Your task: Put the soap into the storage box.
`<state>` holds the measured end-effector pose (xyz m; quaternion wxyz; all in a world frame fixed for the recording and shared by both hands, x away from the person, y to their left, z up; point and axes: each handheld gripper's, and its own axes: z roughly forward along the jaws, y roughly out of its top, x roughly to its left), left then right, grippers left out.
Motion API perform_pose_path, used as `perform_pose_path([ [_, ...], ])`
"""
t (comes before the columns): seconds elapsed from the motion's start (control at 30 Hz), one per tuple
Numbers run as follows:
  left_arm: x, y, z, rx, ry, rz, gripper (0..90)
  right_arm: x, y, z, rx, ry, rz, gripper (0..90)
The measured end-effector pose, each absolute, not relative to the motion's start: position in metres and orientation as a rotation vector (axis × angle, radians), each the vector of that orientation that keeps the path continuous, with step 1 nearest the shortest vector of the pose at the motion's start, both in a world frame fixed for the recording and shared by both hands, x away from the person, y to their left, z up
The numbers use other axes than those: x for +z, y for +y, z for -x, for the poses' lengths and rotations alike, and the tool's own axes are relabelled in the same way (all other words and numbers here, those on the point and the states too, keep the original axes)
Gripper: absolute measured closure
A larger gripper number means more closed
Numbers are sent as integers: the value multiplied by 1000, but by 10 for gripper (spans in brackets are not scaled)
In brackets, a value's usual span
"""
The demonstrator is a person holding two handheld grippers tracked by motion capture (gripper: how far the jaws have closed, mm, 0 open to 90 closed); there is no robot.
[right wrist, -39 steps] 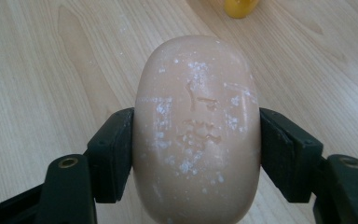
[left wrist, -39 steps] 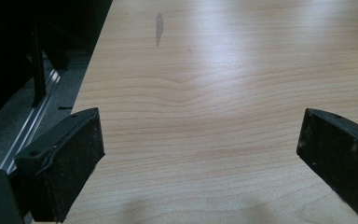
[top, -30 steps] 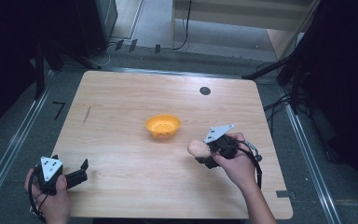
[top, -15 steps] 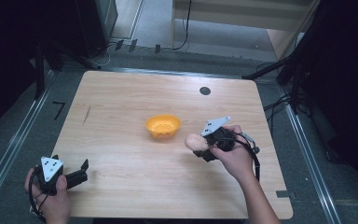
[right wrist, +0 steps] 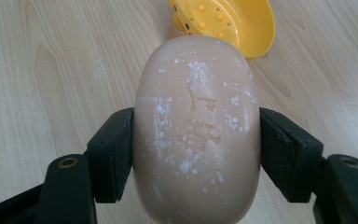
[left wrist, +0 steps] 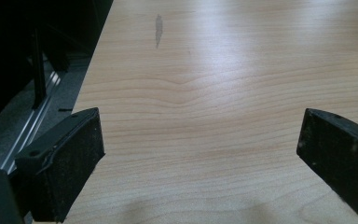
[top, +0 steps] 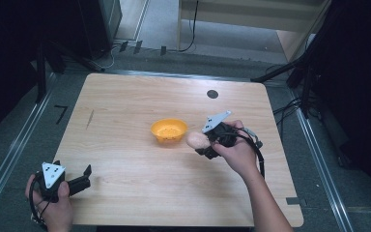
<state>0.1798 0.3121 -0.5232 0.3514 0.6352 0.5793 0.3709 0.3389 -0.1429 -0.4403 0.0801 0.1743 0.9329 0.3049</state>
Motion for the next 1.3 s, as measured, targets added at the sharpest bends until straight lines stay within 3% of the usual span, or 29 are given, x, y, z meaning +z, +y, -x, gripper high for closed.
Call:
perform_pose_path([
  [1.3,-523,314,-179,962,1513,-1620,8,-433,-64,-404,878,2926,-54,336],
])
